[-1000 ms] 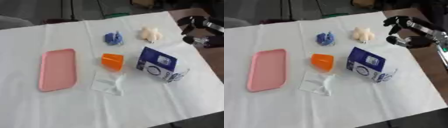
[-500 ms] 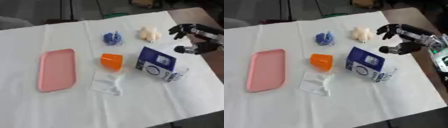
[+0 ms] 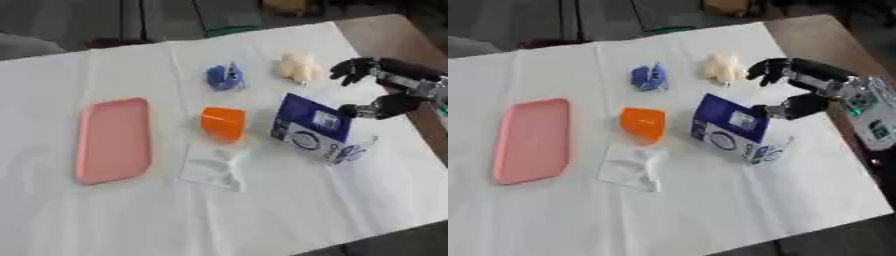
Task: Pick up objects on the table and place them in the box.
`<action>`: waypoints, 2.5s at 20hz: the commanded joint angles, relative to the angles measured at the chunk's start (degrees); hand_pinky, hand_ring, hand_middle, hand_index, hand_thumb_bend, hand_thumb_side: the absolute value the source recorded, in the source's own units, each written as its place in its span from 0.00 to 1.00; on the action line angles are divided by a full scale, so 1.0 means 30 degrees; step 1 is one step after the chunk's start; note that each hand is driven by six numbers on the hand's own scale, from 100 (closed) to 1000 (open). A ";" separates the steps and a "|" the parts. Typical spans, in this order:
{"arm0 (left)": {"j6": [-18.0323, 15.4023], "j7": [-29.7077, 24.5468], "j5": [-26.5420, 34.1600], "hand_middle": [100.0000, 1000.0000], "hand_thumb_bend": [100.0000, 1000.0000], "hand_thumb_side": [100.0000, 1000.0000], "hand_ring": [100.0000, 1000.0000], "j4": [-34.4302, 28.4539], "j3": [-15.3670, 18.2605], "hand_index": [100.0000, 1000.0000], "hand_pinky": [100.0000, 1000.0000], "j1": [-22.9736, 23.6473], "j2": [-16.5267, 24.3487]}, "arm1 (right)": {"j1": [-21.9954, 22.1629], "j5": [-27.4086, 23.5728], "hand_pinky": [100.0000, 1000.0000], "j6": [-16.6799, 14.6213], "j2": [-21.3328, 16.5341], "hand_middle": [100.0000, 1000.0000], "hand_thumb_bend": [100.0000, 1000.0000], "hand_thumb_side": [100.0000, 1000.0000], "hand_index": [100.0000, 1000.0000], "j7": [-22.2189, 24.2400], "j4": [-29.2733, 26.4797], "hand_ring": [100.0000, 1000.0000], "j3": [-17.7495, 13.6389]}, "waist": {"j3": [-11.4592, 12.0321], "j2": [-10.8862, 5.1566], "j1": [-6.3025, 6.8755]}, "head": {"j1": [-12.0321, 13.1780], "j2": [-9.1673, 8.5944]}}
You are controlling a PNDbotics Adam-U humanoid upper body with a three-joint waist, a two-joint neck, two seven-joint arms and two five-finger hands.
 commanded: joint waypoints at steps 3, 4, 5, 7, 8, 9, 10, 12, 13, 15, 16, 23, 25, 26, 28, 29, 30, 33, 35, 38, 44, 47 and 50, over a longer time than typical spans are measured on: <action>-0.0033 -0.0096 0.0063 0.67 0.08 0.89 0.58 -0.0161 -0.0012 0.82 0.58 -0.0103 0.0377 | -0.0385 0.1749 0.78 0.0289 -0.0011 0.90 0.60 0.88 0.89 -0.1107 0.0016 0.78 0.0001 | 0.0024 -0.0310 -0.0025 | -0.0030 0.0081; -0.0033 -0.0102 0.0064 0.67 0.08 0.89 0.58 -0.0158 -0.0014 0.82 0.58 -0.0105 0.0375 | -0.0366 0.2069 0.78 0.0342 0.0079 0.90 0.60 0.88 0.89 -0.1294 0.0038 0.78 0.0042 | 0.0030 -0.0307 -0.0029 | -0.0034 0.0081; -0.0033 -0.0107 0.0065 0.67 0.08 0.89 0.58 -0.0155 -0.0016 0.82 0.58 -0.0106 0.0373 | -0.0351 0.2387 0.78 0.0364 0.0159 0.90 0.60 0.88 0.89 -0.1475 0.0066 0.78 0.0078 | 0.0034 -0.0306 -0.0032 | -0.0038 0.0081; -0.0033 -0.0127 0.0064 0.67 0.08 0.89 0.58 -0.0148 -0.0029 0.82 0.58 -0.0109 0.0369 | -0.0324 0.3026 0.78 0.0351 0.0322 0.90 0.60 0.88 0.89 -0.1810 0.0160 0.78 0.0139 | 0.0043 -0.0304 -0.0038 | -0.0049 0.0081; -0.0034 -0.0135 0.0064 0.67 0.08 0.89 0.58 -0.0145 -0.0032 0.82 0.58 -0.0113 0.0370 | -0.0315 0.3349 0.78 0.0319 0.0410 0.90 0.60 0.88 0.89 -0.1972 0.0215 0.78 0.0160 | 0.0045 -0.0304 -0.0041 | -0.0044 0.0081; -0.0034 -0.0141 0.0070 0.67 0.08 0.89 0.58 -0.0141 -0.0036 0.82 0.58 -0.0116 0.0368 | -0.0309 0.3698 0.79 0.0272 0.0499 0.89 0.60 0.89 0.89 -0.2139 0.0267 0.78 0.0176 | 0.0045 -0.0305 -0.0043 | -0.0041 0.0081; -0.0035 -0.0151 0.0075 0.67 0.08 0.89 0.58 -0.0139 -0.0045 0.82 0.58 -0.0115 0.0368 | -0.0296 0.4159 0.79 0.0204 0.0641 0.89 0.60 0.89 0.89 -0.2321 0.0331 0.78 0.0207 | 0.0045 -0.0307 -0.0045 | -0.0046 0.0081; -0.0037 -0.0173 0.0076 0.67 0.08 0.89 0.58 -0.0133 -0.0063 0.82 0.58 -0.0120 0.0364 | -0.0267 0.4938 0.79 0.0069 0.0871 0.89 0.60 0.89 0.89 -0.2666 0.0561 0.78 0.0275 | 0.0048 -0.0312 -0.0046 | -0.0065 0.0081; -0.0038 -0.0186 0.0079 0.67 0.08 0.89 0.58 -0.0129 -0.0073 0.82 0.58 -0.0125 0.0361 | -0.0264 0.5243 0.79 0.0007 0.0974 0.89 0.60 0.89 0.89 -0.2797 0.0720 0.79 0.0313 | 0.0050 -0.0314 -0.0045 | -0.0075 0.0081; -0.0042 -0.0204 0.0082 0.67 0.08 0.89 0.58 -0.0129 -0.0079 0.82 0.58 -0.0123 0.0364 | -0.0258 0.5724 0.79 -0.0118 0.1157 0.89 0.59 0.89 0.89 -0.3020 0.0990 0.79 0.0398 | 0.0051 -0.0319 -0.0043 | -0.0081 0.0081; -0.0043 -0.0207 0.0084 0.67 0.08 0.89 0.58 -0.0127 -0.0079 0.82 0.58 -0.0122 0.0360 | -0.0243 0.5926 0.79 -0.0179 0.1249 0.89 0.59 0.89 0.89 -0.3086 0.1103 0.79 0.0457 | 0.0052 -0.0317 -0.0041 | -0.0087 0.0081; -0.0041 -0.0253 0.0079 0.67 0.08 0.89 0.58 -0.0106 -0.0105 0.82 0.58 -0.0110 0.0347 | -0.0164 0.6758 0.79 -0.0490 0.1678 0.89 0.60 0.90 0.89 -0.3294 0.1469 0.79 0.0724 | 0.0048 -0.0314 -0.0045 | -0.0117 0.0081; -0.0046 -0.0263 0.0076 0.67 0.08 0.89 0.58 -0.0105 -0.0106 0.82 0.58 -0.0110 0.0343 | -0.0140 0.6917 0.79 -0.0547 0.1773 0.89 0.60 0.90 0.89 -0.3296 0.1499 0.79 0.0777 | 0.0040 -0.0313 -0.0046 | -0.0124 0.0081; -0.0047 -0.0265 0.0074 0.67 0.08 0.89 0.58 -0.0106 -0.0106 0.82 0.58 -0.0109 0.0342 | -0.0135 0.6969 0.79 -0.0564 0.1796 0.89 0.60 0.90 0.89 -0.3308 0.1510 0.79 0.0785 | 0.0038 -0.0313 -0.0046 | -0.0125 0.0081; -0.0047 -0.0277 0.0074 0.67 0.08 0.90 0.58 -0.0104 -0.0115 0.82 0.58 -0.0108 0.0336 | -0.0117 0.7057 0.79 -0.0610 0.1845 0.89 0.60 0.90 0.89 -0.3309 0.1518 0.79 0.0833 | 0.0036 -0.0307 -0.0048 | -0.0132 0.0081; -0.0046 -0.0288 0.0074 0.67 0.08 0.90 0.58 -0.0101 -0.0121 0.82 0.58 -0.0107 0.0331 | -0.0105 0.7123 0.79 -0.0636 0.1874 0.89 0.60 0.90 0.89 -0.3297 0.1507 0.79 0.0864 | 0.0033 -0.0305 -0.0049 | -0.0134 0.0081; -0.0044 -0.0297 0.0074 0.67 0.08 0.90 0.58 -0.0097 -0.0124 0.82 0.58 -0.0108 0.0327 | -0.0090 0.7202 0.79 -0.0655 0.1899 0.89 0.60 0.90 0.89 -0.3274 0.1519 0.79 0.0898 | 0.0032 -0.0303 -0.0052 | -0.0143 0.0081; -0.0046 -0.0309 0.0075 0.67 0.08 0.89 0.58 -0.0095 -0.0123 0.82 0.58 -0.0108 0.0328 | -0.0059 0.7479 0.79 -0.0715 0.1985 0.89 0.60 0.91 0.89 -0.3237 0.1587 0.80 0.0978 | 0.0027 -0.0302 -0.0052 | -0.0153 0.0081; -0.0044 -0.0304 0.0076 0.67 0.08 0.89 0.58 -0.0092 -0.0113 0.82 0.58 -0.0098 0.0325 | -0.0043 0.7594 0.79 -0.0756 0.2028 0.89 0.60 0.91 0.89 -0.3231 0.1587 0.79 0.1001 | 0.0026 -0.0303 -0.0052 | -0.0164 0.0081; -0.0044 -0.0303 0.0079 0.67 0.08 0.89 0.58 -0.0089 -0.0109 0.82 0.58 -0.0100 0.0322 | -0.0036 0.7635 0.79 -0.0817 0.2040 0.89 0.60 0.90 0.89 -0.3170 0.1563 0.79 0.1018 | 0.0027 -0.0309 -0.0060 | -0.0177 0.0081; -0.0032 -0.0302 0.0079 0.67 0.08 0.89 0.58 -0.0067 -0.0092 0.82 0.58 -0.0090 0.0359 | 0.0066 0.6758 0.79 -0.0794 0.1623 0.89 0.59 0.87 0.89 -0.3012 0.0456 0.77 0.0740 | -0.0012 -0.0339 -0.0134 | -0.0175 0.0081; -0.0031 -0.0305 0.0074 0.67 0.08 0.89 0.58 -0.0056 -0.0089 0.82 0.58 -0.0081 0.0371 | 0.0189 0.6089 0.79 -0.0559 0.1420 0.89 0.59 0.87 0.89 -0.2789 -0.0291 0.77 0.0557 | -0.0025 -0.0351 -0.0159 | -0.0169 0.0081; -0.0034 -0.0303 0.0076 0.67 0.08 0.89 0.58 -0.0056 -0.0083 0.82 0.58 -0.0070 0.0381 | 0.0254 0.5522 0.78 -0.0271 0.1318 0.89 0.58 0.86 0.89 -0.2537 -0.0820 0.76 0.0358 | -0.0038 -0.0364 -0.0160 | -0.0151 0.0081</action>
